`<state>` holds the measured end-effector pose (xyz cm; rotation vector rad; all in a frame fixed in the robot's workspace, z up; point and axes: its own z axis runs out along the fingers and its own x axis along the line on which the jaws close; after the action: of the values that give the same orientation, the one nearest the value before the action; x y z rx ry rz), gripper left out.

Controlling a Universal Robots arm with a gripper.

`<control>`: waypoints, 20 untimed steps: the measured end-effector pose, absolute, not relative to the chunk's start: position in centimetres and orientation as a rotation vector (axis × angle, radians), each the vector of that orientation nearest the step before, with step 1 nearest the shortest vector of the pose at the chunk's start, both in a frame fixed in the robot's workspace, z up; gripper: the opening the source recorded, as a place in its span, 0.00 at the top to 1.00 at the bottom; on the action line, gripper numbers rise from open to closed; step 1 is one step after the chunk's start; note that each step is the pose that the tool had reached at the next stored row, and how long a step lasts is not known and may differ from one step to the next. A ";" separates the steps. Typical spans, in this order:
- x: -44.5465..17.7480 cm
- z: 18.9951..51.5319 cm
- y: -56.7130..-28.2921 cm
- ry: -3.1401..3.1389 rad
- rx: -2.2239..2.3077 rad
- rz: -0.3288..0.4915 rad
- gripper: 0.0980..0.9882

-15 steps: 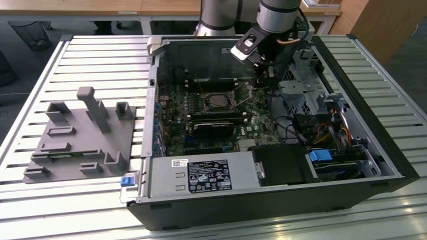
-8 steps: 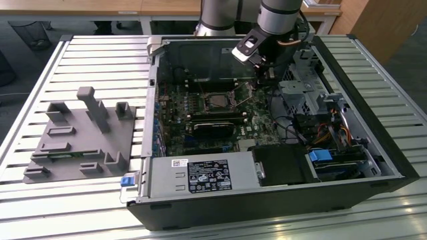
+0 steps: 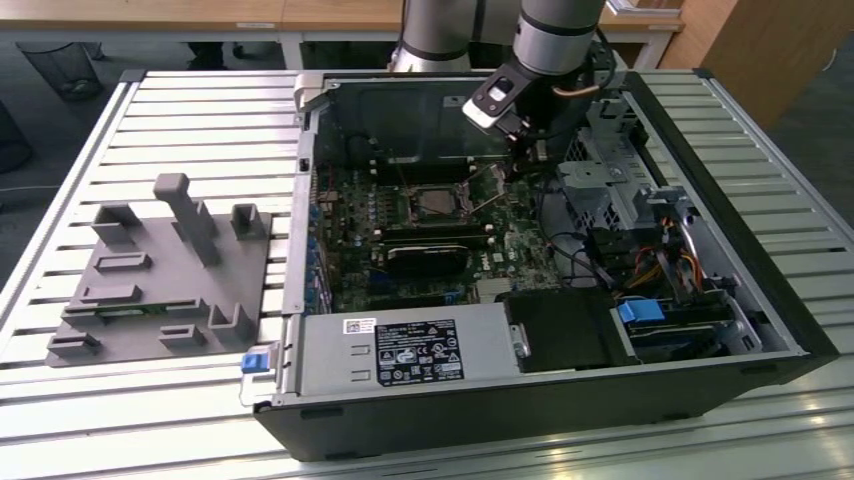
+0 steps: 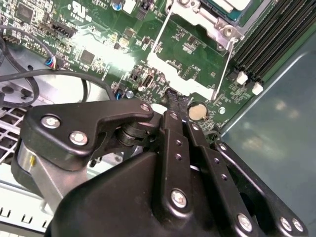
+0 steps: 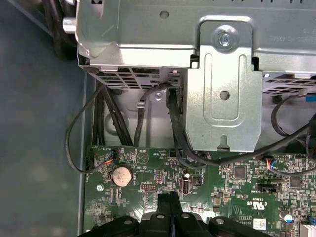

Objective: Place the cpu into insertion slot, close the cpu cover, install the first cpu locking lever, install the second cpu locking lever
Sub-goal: 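Close the cpu cover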

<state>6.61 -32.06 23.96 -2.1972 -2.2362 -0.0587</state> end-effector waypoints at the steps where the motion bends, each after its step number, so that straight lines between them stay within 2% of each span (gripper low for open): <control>1: 6.5 24.0 -32.1 -2.236 -2.197 -0.059 0.98; 20: 5.4 23.9 -32.1 -2.236 -2.197 -0.059 0.98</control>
<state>5.44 -32.06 23.89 -2.1973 -2.2361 -0.0588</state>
